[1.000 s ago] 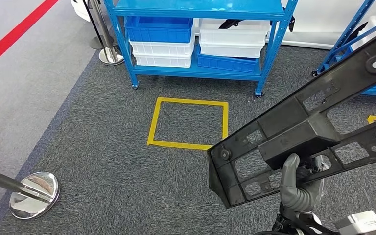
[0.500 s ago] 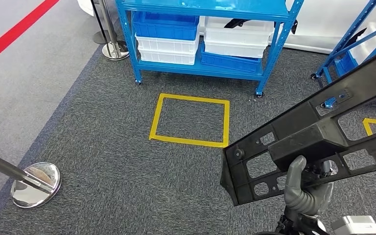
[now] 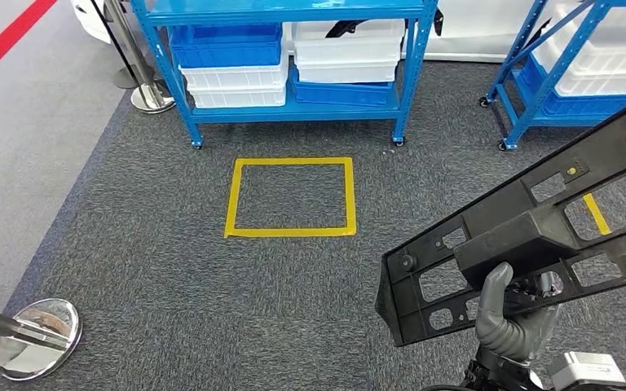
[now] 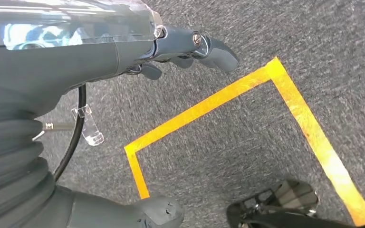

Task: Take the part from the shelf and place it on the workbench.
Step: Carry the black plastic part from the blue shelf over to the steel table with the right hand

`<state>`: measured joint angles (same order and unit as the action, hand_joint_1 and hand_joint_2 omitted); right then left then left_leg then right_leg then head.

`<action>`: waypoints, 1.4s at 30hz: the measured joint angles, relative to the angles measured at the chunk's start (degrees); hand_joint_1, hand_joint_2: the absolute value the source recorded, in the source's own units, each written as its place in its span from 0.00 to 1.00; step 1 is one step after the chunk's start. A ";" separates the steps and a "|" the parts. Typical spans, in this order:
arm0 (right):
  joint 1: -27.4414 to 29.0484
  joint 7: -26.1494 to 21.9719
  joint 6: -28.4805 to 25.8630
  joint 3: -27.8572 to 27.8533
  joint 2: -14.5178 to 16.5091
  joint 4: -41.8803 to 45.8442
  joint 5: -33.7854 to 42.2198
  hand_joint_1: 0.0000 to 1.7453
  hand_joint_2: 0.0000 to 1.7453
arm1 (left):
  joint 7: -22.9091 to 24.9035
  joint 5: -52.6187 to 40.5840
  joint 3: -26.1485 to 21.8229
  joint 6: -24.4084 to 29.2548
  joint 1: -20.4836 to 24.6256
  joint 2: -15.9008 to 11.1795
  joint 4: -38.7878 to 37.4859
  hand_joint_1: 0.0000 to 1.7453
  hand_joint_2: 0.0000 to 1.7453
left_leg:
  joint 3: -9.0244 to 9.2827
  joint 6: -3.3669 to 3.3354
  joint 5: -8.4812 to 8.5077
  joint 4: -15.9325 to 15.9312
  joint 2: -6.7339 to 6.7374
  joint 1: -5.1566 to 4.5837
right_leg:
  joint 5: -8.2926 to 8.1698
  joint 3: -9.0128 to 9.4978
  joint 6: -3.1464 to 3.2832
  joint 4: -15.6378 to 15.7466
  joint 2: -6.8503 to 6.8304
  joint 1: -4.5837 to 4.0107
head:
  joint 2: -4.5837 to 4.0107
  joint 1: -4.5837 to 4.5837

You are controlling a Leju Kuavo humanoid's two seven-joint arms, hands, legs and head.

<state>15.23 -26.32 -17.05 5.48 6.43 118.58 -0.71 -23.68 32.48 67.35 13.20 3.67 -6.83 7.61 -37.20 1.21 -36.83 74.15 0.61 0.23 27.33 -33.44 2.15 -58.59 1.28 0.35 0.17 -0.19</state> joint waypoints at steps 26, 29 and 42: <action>-0.18 -2.09 -3.32 -0.74 0.55 1.51 -5.92 1.00 1.00 | 1.85 -1.83 2.52 0.98 0.65 0.27 -0.22 0.00 1.00 | 7.32 -0.32 6.16 -14.76 4.22 -0.01 | -0.03 0.15 -1.44 0.11 -3.07 0.53 | 0.01 -0.60; -0.06 -2.69 -4.27 -0.38 0.70 2.71 -7.10 1.00 1.00 | 2.85 -1.82 2.89 1.52 0.36 0.36 -0.23 0.00 1.00 | 3.30 0.24 0.40 -5.01 0.23 0.39 | -0.39 -0.13 -0.78 0.21 -1.08 0.47 | 0.01 -0.29; 0.24 -1.90 -4.79 0.38 0.72 2.99 -6.86 1.00 1.00 | 3.74 -1.52 4.06 1.48 0.35 0.25 -0.24 0.00 1.00 | 8.25 -2.32 8.15 -17.16 -2.77 0.57 | 0.12 -3.27 -3.25 -3.04 4.08 0.43 | 0.00 -0.55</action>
<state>15.48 -28.22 -21.83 5.86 7.15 121.57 -7.57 -19.94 30.97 71.41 14.68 4.02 -6.58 7.37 -28.95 -1.11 -28.69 56.99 -2.16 0.81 27.45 -36.71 -1.10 -61.63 5.36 0.78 0.17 -0.74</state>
